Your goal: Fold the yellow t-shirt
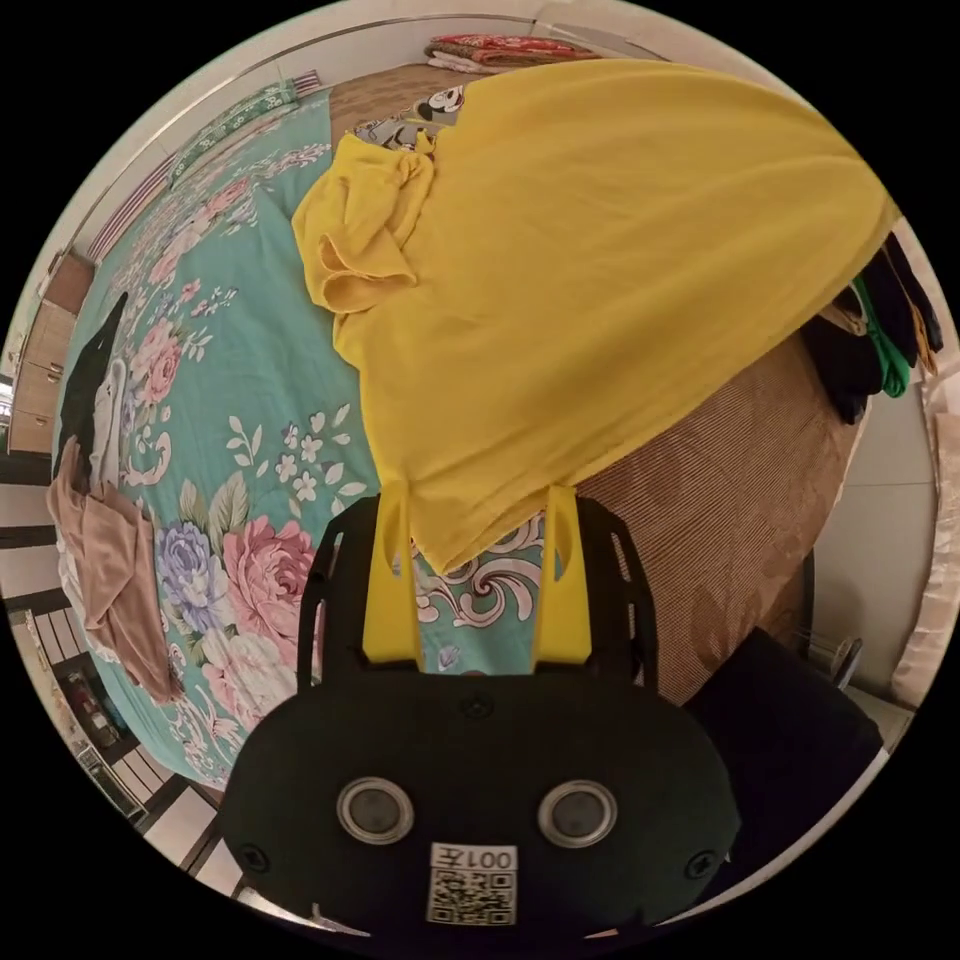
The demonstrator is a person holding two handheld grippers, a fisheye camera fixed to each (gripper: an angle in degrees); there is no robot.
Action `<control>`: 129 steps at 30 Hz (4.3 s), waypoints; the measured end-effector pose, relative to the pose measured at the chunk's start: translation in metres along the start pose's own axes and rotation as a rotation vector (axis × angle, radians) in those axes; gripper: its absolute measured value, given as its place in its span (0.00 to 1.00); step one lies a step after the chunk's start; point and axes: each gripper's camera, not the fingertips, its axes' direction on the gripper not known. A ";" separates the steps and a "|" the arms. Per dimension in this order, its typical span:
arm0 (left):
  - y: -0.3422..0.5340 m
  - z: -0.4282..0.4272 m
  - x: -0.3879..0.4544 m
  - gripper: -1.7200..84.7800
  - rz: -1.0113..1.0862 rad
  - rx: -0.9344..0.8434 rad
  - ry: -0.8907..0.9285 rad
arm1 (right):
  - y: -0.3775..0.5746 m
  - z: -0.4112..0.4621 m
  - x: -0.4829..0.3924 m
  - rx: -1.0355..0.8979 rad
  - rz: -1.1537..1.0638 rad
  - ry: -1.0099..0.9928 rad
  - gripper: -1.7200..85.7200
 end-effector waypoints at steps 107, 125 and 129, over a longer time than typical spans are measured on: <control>0.266 -0.231 -0.099 0.01 -0.105 0.052 0.097 | 0.128 0.134 -0.104 -0.507 -0.438 -0.147 0.02; 0.286 -0.111 -0.227 0.01 -0.119 -0.248 0.188 | 0.189 0.241 -0.114 -0.833 -0.229 -0.258 0.02; 0.271 -0.094 -0.249 0.01 -0.103 -0.287 0.150 | 0.189 0.263 -0.119 -0.865 -0.219 -0.227 0.02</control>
